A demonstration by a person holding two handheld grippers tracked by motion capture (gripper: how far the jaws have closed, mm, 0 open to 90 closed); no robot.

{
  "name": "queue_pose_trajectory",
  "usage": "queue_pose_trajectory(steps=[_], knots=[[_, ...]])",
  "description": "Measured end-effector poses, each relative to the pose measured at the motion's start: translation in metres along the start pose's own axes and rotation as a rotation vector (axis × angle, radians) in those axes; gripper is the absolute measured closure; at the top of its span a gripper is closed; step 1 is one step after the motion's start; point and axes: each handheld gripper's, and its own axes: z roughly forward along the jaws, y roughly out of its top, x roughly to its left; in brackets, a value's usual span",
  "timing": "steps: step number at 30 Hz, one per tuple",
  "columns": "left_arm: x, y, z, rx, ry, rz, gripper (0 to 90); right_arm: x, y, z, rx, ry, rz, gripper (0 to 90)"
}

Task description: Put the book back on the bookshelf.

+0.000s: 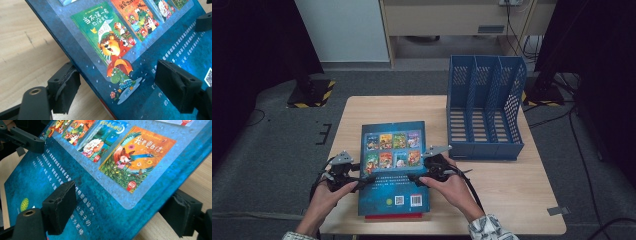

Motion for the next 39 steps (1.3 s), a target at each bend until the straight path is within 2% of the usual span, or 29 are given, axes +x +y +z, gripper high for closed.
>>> queue_pose_trajectory(steps=[11, 14, 25, 35, 39], knots=[[-0.002, 0.009, -0.007, -0.033, 0.027, 0.049, 23.7, -0.001, 0.012, -0.008, -0.022, -0.026, -0.033, 21.8], [-0.002, 0.010, -0.008, -0.039, 0.027, 0.050, 24.5, -0.002, 0.014, -0.009, -0.041, -0.015, -0.017, 23.9], [0.000, 0.015, -0.014, -0.048, 0.044, 0.057, 27.0, 0.001, 0.022, -0.011, -0.051, -0.036, -0.058, 24.8], [0.001, 0.028, -0.023, -0.074, 0.077, 0.079, 34.3, 0.002, 0.039, -0.019, -0.083, -0.051, -0.086, 29.9], [0.001, 0.031, -0.025, -0.088, 0.073, 0.081, 37.5, 0.004, 0.044, -0.020, -0.099, -0.027, -0.094, 32.3]])
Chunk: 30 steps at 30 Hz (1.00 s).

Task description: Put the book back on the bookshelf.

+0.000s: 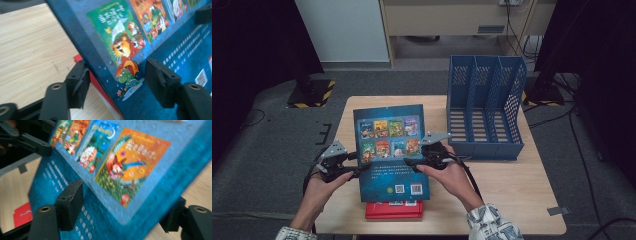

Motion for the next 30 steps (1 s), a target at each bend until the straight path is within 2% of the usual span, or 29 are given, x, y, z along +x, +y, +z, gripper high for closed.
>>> queue_pose_trajectory(steps=[7, 16, 21, 30], knots=[[0.000, 0.005, -0.004, -0.025, 0.010, 0.006, 41.0, -0.001, 0.006, -0.002, -0.014, -0.009, 0.001, 34.6], [0.001, 0.015, -0.009, -0.058, 0.059, 0.019, 46.0, -0.003, 0.015, -0.005, -0.039, -0.031, -0.010, 39.5], [0.001, 0.021, -0.014, -0.073, 0.081, 0.043, 50.2, -0.005, 0.023, -0.010, -0.055, -0.040, -0.015, 43.9], [0.002, 0.026, -0.017, -0.098, 0.108, 0.048, 53.0, -0.005, 0.031, -0.014, -0.088, -0.049, -0.024, 49.1]])
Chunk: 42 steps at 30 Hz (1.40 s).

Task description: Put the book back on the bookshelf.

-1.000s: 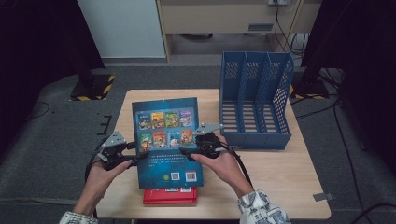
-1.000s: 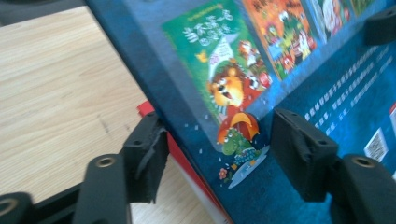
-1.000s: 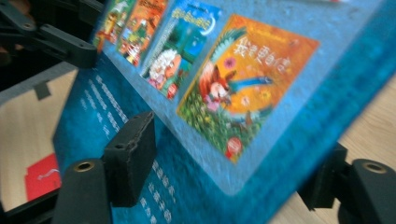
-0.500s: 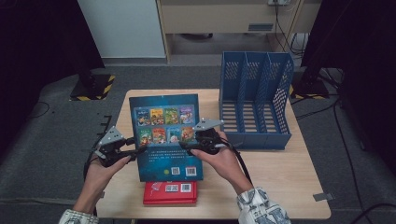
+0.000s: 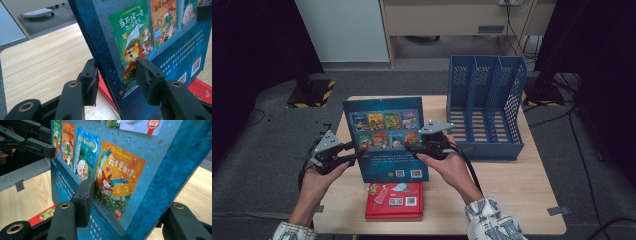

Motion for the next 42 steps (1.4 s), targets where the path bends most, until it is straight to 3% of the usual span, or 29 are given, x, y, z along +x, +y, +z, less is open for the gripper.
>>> queue_pose_trajectory(steps=[19, 28, 31, 35, 36, 42], knots=[[0.000, 0.008, -0.005, -0.026, 0.032, 0.039, 53.7, 0.004, 0.006, -0.006, -0.036, 0.008, -0.024, 54.6], [-0.002, 0.005, -0.009, -0.030, 0.009, 0.052, 51.8, 0.009, 0.005, -0.014, -0.055, 0.035, -0.048, 57.6], [-0.003, 0.003, -0.008, -0.035, -0.007, 0.058, 47.4, 0.011, 0.004, -0.016, -0.060, 0.052, -0.058, 59.8], [-0.004, 0.002, -0.004, -0.032, 0.016, 0.074, 45.0, 0.011, 0.003, -0.017, -0.060, 0.055, -0.063, 61.0], [-0.005, 0.003, -0.003, -0.033, 0.029, 0.065, 48.5, 0.010, 0.004, -0.017, -0.059, 0.053, -0.064, 61.0], [-0.004, 0.004, 0.000, -0.038, 0.048, 0.056, 49.5, 0.007, 0.006, -0.014, -0.058, 0.051, -0.058, 60.7]])
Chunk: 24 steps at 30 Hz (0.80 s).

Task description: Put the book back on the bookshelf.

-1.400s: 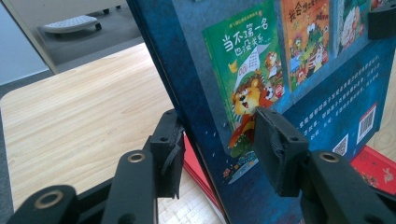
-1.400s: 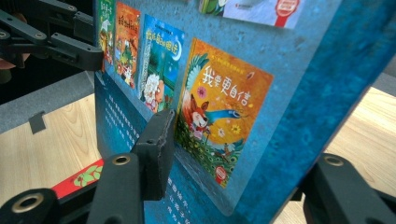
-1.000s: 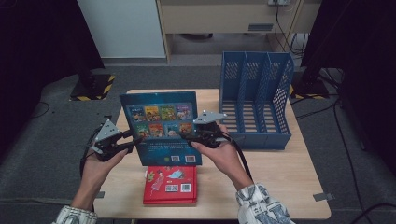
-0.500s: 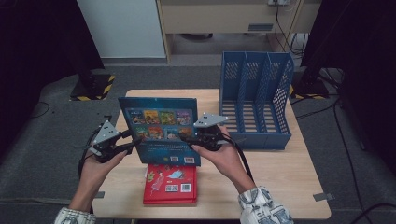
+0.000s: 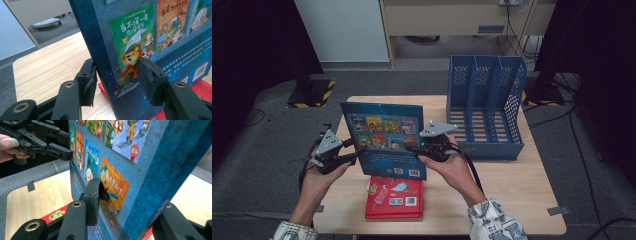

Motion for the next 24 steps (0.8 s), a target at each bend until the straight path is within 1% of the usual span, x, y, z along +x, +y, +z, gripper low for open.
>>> queue_pose_trajectory(steps=[2, 4, 6, 9, 10, 13, 17, 19, 24], knots=[[0.001, 0.001, 0.001, -0.013, 0.013, -0.007, 49.8, -0.002, 0.002, 0.002, -0.002, -0.005, 0.001, 60.5], [0.002, 0.001, 0.000, -0.025, 0.020, -0.011, 50.2, -0.003, 0.003, 0.004, -0.006, -0.010, -0.007, 60.5], [0.003, 0.001, -0.001, -0.033, 0.018, -0.012, 50.7, -0.002, 0.003, 0.004, -0.004, -0.013, -0.017, 60.6], [0.003, 0.002, -0.003, -0.038, 0.024, -0.008, 51.7, 0.000, 0.003, 0.003, -0.004, -0.012, -0.032, 61.1], [0.002, 0.002, -0.004, -0.041, 0.025, 0.002, 51.6, 0.000, 0.003, 0.003, -0.005, -0.009, -0.035, 61.3], [0.002, 0.002, -0.005, -0.042, 0.013, -0.002, 50.8, 0.003, 0.004, 0.000, -0.018, 0.005, -0.041, 62.5], [0.001, 0.002, -0.005, -0.042, 0.007, -0.010, 48.6, 0.005, 0.008, -0.003, -0.051, 0.023, -0.032, 63.1], [0.000, 0.001, -0.006, -0.043, 0.001, -0.017, 47.7, 0.005, 0.009, -0.003, -0.057, 0.031, -0.030, 63.2], [-0.001, 0.000, -0.008, -0.049, 0.001, -0.025, 48.4, 0.005, 0.012, -0.003, -0.058, 0.041, -0.033, 61.9]])
